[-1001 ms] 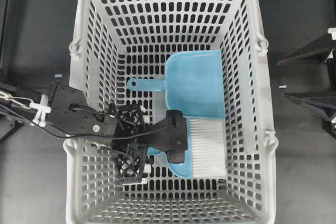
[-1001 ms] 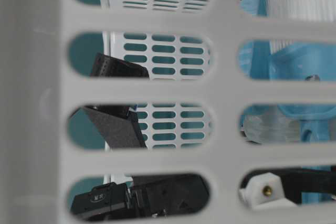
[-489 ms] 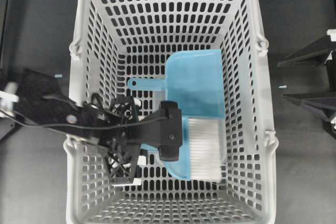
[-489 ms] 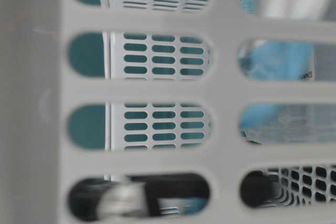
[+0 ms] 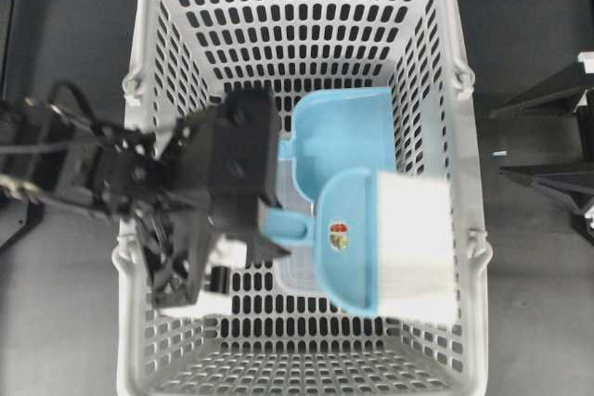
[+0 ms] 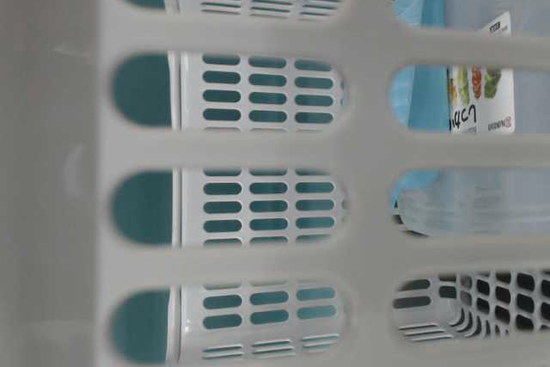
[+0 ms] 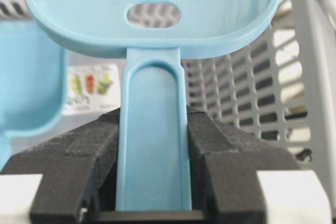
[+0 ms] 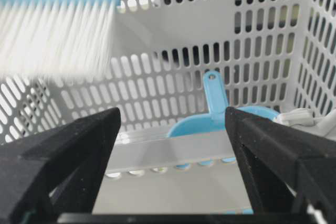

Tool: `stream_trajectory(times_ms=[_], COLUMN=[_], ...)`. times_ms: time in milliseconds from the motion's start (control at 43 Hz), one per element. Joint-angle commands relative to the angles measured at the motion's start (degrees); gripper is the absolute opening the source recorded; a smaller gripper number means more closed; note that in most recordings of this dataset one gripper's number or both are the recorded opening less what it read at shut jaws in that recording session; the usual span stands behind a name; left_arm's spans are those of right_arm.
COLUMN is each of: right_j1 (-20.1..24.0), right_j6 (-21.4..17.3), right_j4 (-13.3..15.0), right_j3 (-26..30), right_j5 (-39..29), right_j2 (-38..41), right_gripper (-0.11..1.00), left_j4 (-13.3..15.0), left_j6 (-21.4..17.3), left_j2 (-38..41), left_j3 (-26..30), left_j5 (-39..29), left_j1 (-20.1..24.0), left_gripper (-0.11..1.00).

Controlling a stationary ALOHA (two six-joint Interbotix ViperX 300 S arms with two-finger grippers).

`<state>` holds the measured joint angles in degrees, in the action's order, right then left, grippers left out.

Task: Pick up the hand brush from the shopping basket with the left arm.
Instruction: 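Lift the held brush upward out of the basket with the left gripper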

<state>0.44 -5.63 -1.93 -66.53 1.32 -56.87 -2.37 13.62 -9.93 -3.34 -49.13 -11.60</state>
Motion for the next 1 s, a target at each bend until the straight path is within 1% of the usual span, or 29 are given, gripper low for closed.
stream_trajectory(times_ms=[0,349,977], right_j1=[0.0,0.0,0.0], right_j6=[-0.1,-0.1,-0.1], right_j4=[-0.3,-0.3,-0.3], right_j3=[0.4,0.4,0.4], right_j5=[0.6,0.7,0.7], right_j2=[0.3,0.3,0.2], right_gripper=[0.77,0.77,0.77], left_j4=[-0.2,-0.2,-0.2], left_j6=[-0.2,-0.3,-0.3], left_j2=[-1.2,-0.4,1.9], left_j3=[0.8,0.8,1.3], left_j5=[0.5,2.6,2.6], left_j1=[0.4,0.4,-0.1], left_gripper=[0.25,0.25,0.25])
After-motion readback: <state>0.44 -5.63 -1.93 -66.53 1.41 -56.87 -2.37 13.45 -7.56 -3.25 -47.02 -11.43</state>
